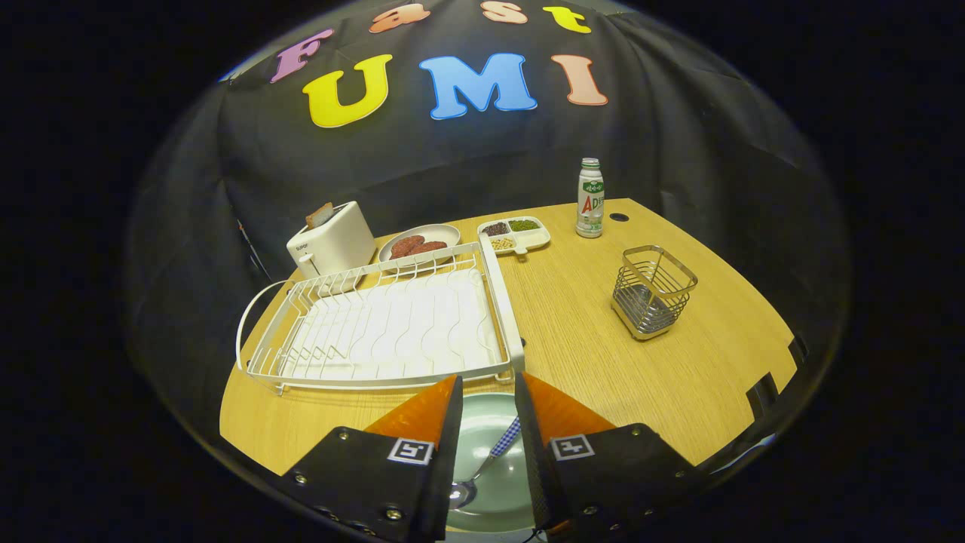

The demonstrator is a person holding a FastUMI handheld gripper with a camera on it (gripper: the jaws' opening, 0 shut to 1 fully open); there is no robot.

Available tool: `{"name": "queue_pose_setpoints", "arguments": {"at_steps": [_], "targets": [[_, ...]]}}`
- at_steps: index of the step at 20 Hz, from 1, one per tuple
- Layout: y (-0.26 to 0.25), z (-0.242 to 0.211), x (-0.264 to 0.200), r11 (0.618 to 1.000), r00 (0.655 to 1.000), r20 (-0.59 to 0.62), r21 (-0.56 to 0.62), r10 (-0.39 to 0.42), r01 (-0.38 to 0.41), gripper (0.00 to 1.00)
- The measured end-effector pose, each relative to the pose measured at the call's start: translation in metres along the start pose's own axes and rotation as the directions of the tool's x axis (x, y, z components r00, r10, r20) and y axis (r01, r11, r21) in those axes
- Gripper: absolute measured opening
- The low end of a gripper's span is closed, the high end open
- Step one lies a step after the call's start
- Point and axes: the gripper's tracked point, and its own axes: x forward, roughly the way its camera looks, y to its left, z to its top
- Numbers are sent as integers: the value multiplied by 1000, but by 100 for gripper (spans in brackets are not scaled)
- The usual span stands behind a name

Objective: Take the plate from the dish rack, then take the spoon from the basket and place it into the plate.

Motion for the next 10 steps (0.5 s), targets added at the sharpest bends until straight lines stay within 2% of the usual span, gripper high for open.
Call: {"name": "queue_pose_setpoints", "arguments": {"at_steps": [2, 5, 10], "targets": [[-4, 3, -1, 1000, 1000, 21, -4, 2, -2, 42], [-6, 46, -19, 1000, 993, 121, -24, -3, 6, 42], [-10, 142, -60, 999, 941, 340, -47, -1, 18, 42]]}}
